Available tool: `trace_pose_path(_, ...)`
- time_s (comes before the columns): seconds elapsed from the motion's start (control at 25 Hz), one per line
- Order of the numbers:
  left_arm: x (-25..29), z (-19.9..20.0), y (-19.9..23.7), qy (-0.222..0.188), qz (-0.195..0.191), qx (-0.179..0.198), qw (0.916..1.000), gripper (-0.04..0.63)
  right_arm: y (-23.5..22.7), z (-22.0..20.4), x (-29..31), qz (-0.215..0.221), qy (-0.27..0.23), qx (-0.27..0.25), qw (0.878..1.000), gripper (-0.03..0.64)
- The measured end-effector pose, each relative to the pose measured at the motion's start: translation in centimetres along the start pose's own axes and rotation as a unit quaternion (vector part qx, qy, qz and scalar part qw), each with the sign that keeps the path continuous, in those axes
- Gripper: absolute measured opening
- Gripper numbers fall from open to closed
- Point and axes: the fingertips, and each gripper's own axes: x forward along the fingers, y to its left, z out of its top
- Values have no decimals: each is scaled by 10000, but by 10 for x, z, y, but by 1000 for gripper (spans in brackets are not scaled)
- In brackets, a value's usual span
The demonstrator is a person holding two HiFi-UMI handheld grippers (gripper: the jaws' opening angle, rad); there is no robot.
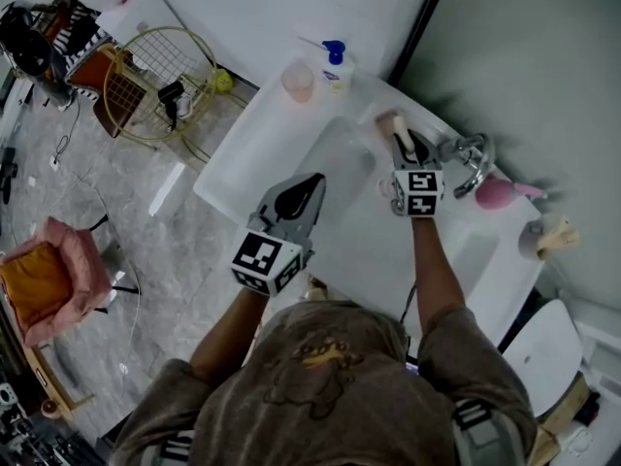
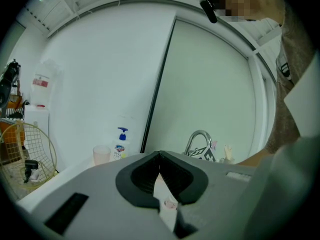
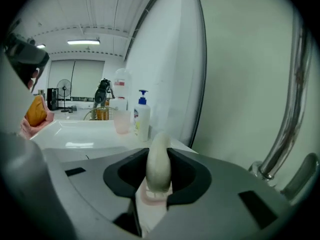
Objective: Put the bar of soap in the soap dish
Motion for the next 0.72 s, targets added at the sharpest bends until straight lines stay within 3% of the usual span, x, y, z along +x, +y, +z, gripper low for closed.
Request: trace_pose_path(0.72,18,-16,14,254,-140,-185,9994,5,-10,-35,45,-134,691,-661,9953,117)
